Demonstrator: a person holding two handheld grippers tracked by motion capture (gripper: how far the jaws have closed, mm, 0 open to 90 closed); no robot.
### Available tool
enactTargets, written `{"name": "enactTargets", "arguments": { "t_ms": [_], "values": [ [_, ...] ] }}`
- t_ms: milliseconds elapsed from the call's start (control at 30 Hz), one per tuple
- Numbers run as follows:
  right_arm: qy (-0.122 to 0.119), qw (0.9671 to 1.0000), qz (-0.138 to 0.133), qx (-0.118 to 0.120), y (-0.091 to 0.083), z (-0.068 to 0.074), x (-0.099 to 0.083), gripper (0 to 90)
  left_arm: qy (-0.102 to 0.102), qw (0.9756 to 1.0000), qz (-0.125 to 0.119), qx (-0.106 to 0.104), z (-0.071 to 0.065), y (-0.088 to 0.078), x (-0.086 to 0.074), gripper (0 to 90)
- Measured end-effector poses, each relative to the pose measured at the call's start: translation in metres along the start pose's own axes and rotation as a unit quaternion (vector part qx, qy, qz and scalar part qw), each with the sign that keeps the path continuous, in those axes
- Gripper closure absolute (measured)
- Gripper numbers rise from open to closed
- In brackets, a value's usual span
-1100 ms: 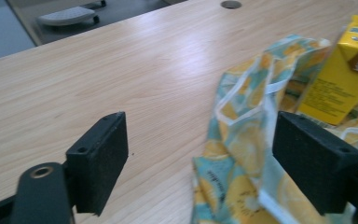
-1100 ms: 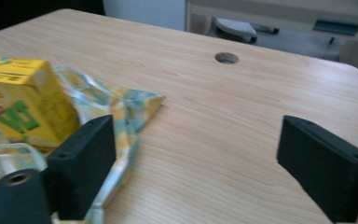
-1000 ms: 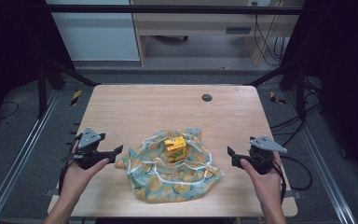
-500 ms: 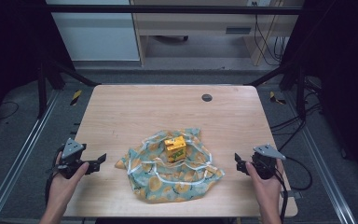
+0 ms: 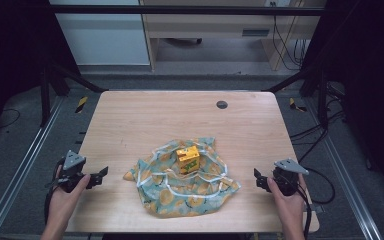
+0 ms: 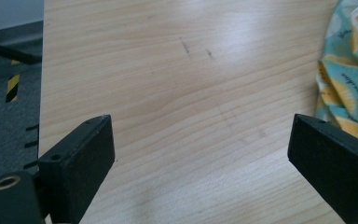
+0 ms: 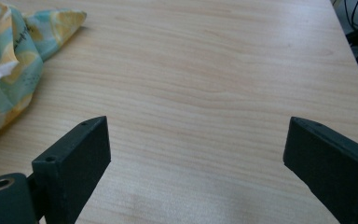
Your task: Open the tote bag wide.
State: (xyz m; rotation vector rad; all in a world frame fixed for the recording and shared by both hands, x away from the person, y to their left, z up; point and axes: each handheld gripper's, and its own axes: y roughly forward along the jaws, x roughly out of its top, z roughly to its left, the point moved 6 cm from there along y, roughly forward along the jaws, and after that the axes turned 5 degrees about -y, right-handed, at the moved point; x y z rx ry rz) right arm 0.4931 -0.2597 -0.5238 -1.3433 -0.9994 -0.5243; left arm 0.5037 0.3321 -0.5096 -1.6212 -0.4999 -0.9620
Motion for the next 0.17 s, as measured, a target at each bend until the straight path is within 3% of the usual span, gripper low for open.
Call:
{"name": "enactTargets", "arguments": {
  "t_ms": [167],
  "values": [
    [-0.003, 1.0000, -0.002, 0.001, -0.0002, 0.0020, 0.0016, 7.4, -0.004, 1.0000, 0.000, 0.001, 0.0035, -0.0009, 0.0003, 7.0]
  ]
}}
